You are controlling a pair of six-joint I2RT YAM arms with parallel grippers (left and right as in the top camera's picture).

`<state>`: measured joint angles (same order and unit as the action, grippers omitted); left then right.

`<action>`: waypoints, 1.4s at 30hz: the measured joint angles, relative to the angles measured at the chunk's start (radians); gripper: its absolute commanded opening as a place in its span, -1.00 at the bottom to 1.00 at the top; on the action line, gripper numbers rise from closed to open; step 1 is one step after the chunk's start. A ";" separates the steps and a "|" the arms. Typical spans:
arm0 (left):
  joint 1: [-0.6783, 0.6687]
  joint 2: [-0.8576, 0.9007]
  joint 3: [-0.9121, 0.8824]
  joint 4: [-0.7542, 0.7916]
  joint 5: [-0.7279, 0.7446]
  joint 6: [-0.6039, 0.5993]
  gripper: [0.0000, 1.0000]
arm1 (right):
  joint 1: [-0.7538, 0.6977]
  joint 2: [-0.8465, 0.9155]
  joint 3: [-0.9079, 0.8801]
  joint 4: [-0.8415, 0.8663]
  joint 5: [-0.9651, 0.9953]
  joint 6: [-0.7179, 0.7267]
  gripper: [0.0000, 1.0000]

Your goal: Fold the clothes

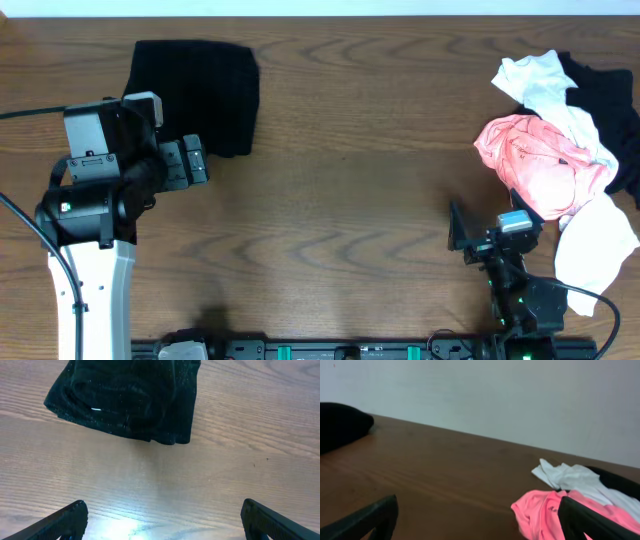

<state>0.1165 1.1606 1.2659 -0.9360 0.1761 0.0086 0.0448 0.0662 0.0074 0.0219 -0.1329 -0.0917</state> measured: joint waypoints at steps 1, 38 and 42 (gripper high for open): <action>0.000 0.000 0.000 0.000 0.000 0.000 0.96 | 0.000 -0.009 0.000 -0.016 0.002 0.000 0.98; 0.000 0.000 0.000 0.000 0.000 0.000 0.96 | 0.000 -0.051 0.000 -0.081 0.017 0.000 0.99; 0.000 -0.005 0.000 -0.004 0.000 0.000 0.96 | 0.000 -0.051 0.000 -0.081 0.017 0.000 0.99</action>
<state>0.1165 1.1557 1.2659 -0.9398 0.1761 0.0086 0.0448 0.0147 0.0074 -0.0589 -0.1162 -0.0917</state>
